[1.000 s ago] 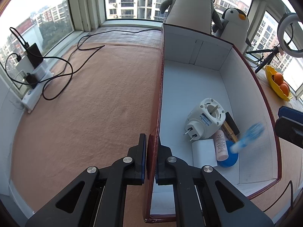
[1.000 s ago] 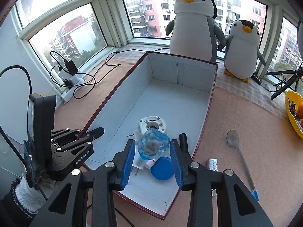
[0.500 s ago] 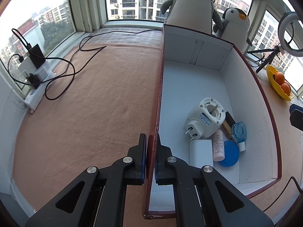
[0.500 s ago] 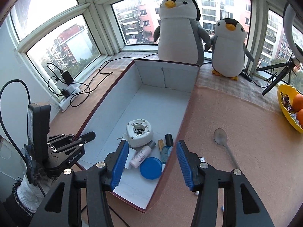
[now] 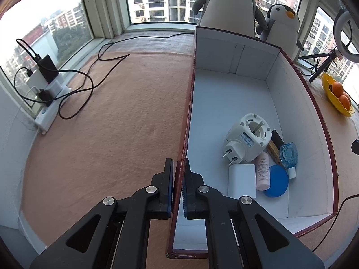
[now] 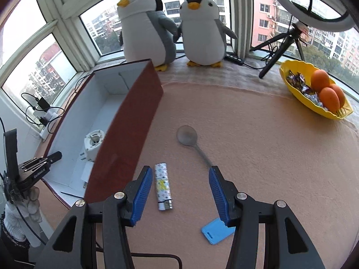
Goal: Organize rigid objects
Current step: 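Move the right tool to the patterned lighter and grasp it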
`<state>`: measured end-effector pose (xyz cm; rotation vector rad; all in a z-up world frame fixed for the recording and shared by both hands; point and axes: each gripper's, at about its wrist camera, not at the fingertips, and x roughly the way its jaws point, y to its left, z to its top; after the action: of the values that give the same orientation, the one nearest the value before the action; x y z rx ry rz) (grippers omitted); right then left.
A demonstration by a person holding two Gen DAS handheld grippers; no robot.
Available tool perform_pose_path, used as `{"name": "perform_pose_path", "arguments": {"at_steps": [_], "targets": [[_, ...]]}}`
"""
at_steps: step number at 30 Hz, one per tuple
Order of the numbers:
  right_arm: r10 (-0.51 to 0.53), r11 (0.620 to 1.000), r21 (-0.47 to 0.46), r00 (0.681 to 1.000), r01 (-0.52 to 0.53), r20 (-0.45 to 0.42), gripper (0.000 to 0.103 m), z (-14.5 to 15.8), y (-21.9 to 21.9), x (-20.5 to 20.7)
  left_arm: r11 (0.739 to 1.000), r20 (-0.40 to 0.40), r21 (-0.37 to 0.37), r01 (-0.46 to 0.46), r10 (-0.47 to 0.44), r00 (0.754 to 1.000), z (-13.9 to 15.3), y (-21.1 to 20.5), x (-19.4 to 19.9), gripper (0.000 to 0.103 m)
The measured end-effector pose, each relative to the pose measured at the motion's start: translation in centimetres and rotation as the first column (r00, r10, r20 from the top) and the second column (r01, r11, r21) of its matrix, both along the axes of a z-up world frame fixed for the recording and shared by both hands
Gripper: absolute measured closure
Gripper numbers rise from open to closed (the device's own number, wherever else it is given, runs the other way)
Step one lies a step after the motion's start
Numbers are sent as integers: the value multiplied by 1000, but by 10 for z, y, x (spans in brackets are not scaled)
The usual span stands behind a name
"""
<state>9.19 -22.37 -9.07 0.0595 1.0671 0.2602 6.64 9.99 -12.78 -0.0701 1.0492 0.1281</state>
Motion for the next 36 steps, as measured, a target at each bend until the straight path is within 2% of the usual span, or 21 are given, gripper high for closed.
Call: {"name": "perform_pose_path", "arguments": {"at_steps": [6,12,26,32,36], "targets": [[-14,1000,-7,999,14,-29,55,-14,-21,3,1000,-6,20,-17,17,1000,0,-2,0,97],[24,1000,8,999,-24,-46,55,-24,-18,9,999,-11,35,-35,36,999,2,-4,-2,97],[179,984,9,980,-179,-89,55,-53,28,11,996,-23,62,-63,64,998,3,-10,-4,97],[250,967,-26,961,-255,-115,58,-68,55,9,996,-24,66,-67,69,997,3,-11,-4,96],[278,953,-83,951,-290,-134,62,-78,71,9,996,-24,66,-66,67,997,3,-11,-4,96]]}}
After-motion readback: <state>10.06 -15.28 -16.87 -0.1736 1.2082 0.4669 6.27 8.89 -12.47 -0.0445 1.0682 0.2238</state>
